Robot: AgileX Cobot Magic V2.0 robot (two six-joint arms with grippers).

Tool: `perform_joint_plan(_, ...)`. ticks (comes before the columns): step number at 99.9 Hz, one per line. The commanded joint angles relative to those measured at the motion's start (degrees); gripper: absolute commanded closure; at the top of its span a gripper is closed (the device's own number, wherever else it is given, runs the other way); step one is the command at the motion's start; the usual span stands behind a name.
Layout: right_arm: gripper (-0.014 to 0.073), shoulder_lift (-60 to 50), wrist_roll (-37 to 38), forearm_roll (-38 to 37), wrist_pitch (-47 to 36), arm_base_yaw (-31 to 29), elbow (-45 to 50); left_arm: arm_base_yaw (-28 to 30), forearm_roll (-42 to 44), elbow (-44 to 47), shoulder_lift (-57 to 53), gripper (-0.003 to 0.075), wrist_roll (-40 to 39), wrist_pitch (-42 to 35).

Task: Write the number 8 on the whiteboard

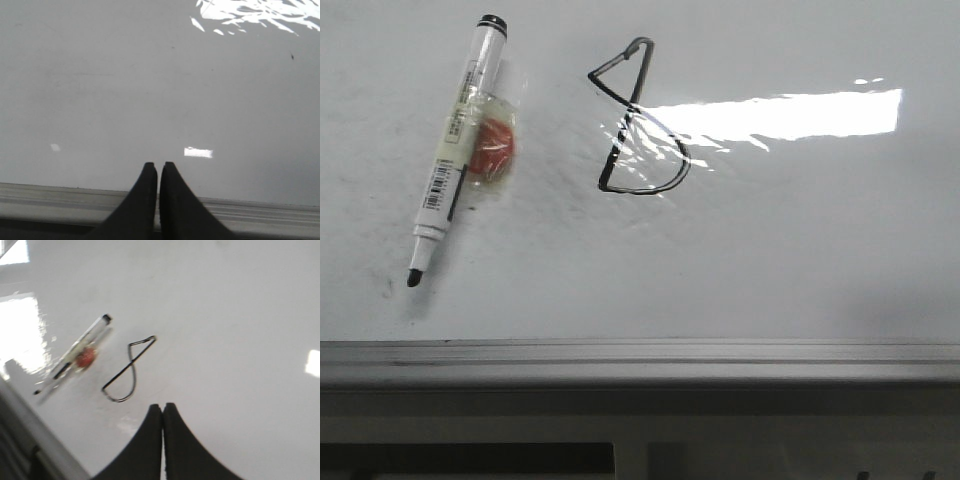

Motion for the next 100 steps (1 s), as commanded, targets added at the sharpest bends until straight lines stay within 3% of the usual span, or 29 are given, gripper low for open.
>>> perform_joint_plan(1,0.0657,1.0,-0.9,1.5,-11.4,-8.1,1.5,0.1,-0.5,2.2,-1.5,0.0741,-0.1,-2.3)
perform_joint_plan(16,0.0657,-0.8,5.3,2.5,-16.9,-24.0,7.1,0.1,-0.5,2.2,-1.5,0.0741,-0.1,-2.3)
perform_joint_plan(38,0.0657,-6.0,5.8,5.3,-2.3,-35.2,6.9,0.1,-0.5,2.2,-1.5,0.0741,-0.1,-2.3)
perform_joint_plan(49,0.0657,-10.0,5.2,7.6,6.4,-37.5,7.0,0.1,-0.5,2.2,-1.5,0.0741,-0.1,-2.3)
perform_joint_plan(61,0.0657,-13.0,-2.3,12.3,12.8,-37.9,7.0,0.1,-0.5,2.2,-1.5,0.0741,-0.1,-2.4)
perform_joint_plan(78,0.0657,-13.3,-2.5,12.4,24.6,-37.9,7.0,0.1,-0.5,2.2,-1.5,0.0741,-0.1,-2.4)
perform_joint_plan(100,0.0657,-13.3,-2.6,12.3,24.6,-37.9,7.0,0.1,-0.5,2.2,-1.5,0.0741,-0.1,-2.4)
